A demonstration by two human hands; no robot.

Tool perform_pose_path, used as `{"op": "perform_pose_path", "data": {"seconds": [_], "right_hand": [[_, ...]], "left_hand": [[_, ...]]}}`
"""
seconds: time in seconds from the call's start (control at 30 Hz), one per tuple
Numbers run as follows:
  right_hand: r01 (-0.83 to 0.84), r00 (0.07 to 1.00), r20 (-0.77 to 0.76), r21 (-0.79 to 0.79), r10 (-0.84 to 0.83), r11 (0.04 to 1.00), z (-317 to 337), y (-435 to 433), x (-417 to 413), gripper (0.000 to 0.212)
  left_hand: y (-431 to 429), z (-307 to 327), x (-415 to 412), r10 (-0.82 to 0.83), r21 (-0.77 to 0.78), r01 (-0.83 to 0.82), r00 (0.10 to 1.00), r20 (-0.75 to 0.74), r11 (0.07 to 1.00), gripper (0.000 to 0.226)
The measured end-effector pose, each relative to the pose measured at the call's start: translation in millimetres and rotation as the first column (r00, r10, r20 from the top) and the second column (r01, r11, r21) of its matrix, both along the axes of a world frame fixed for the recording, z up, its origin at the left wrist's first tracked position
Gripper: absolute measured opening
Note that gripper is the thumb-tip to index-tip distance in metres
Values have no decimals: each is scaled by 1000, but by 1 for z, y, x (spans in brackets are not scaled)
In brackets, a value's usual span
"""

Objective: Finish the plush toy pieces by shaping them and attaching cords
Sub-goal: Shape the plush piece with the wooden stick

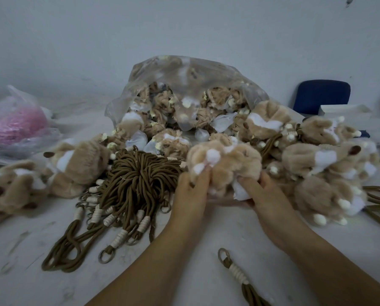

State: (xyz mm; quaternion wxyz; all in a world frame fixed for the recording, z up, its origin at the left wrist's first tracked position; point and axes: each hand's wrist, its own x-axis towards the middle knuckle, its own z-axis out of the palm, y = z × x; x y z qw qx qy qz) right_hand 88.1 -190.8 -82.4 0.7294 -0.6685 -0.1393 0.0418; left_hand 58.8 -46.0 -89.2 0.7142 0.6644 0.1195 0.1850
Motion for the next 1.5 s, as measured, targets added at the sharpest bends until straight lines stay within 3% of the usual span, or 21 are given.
{"op": "perform_pose_path", "data": {"seconds": [0.1, 0.17, 0.23, 0.3, 0.43, 0.57, 0.83, 1.0, 1.13, 1.23, 1.33, 1.5], "right_hand": [[66, 997, 48, -60, -63, 996, 0, -2, 0, 21], [74, 997, 30, -101, -72, 992, -1, 1, -2, 22], [82, 997, 1, -112, -83, 990, -2, 2, -2, 23], [87, 995, -46, -86, -92, 992, -2, 1, 1, 24], [10, 992, -124, 7, -9, 1000, -5, -3, 4, 28], [-130, 962, -212, 208, 174, 969, -3, 0, 4, 35], [-286, 942, -146, 124, 302, 950, 1, -7, 3, 36], [-170, 977, -135, 0, 168, 985, -1, -4, 2, 41], [113, 992, 80, -285, -94, 952, -5, 1, 1, 18], [139, 989, 91, -260, -119, 956, -4, 1, 2, 20], [76, 997, 0, -118, -76, 990, -2, 0, 3, 17], [47, 998, 57, -119, -41, 992, -4, 1, 1, 23]], "left_hand": [[5, 1, -5, 217, 314, -280, 951, 221, 907, 52], [0, 6, -9, 147, 518, -357, 904, 402, 777, 47], [-10, 4, -12, -70, 702, -273, 906, 418, 658, 38], [-15, 2, -13, -210, 765, -76, 940, 269, 640, 43], [-8, -5, -5, -224, 734, 59, 966, 129, 677, 53], [-3, -8, -2, -102, 656, 14, 990, 95, 755, 22], [-2, -4, -6, -47, 581, -33, 991, 122, 813, 25], [-3, 0, -8, -28, 594, -77, 986, 165, 801, 22], [-8, 4, -11, -101, 669, -115, 956, 275, 734, 20], [-11, 1, -11, -163, 669, -71, 946, 281, 740, 25], [-13, -1, -12, -227, 623, 13, 937, 265, 782, 34], [-9, -2, -9, -155, 570, 59, 980, 123, 820, 33]]}}
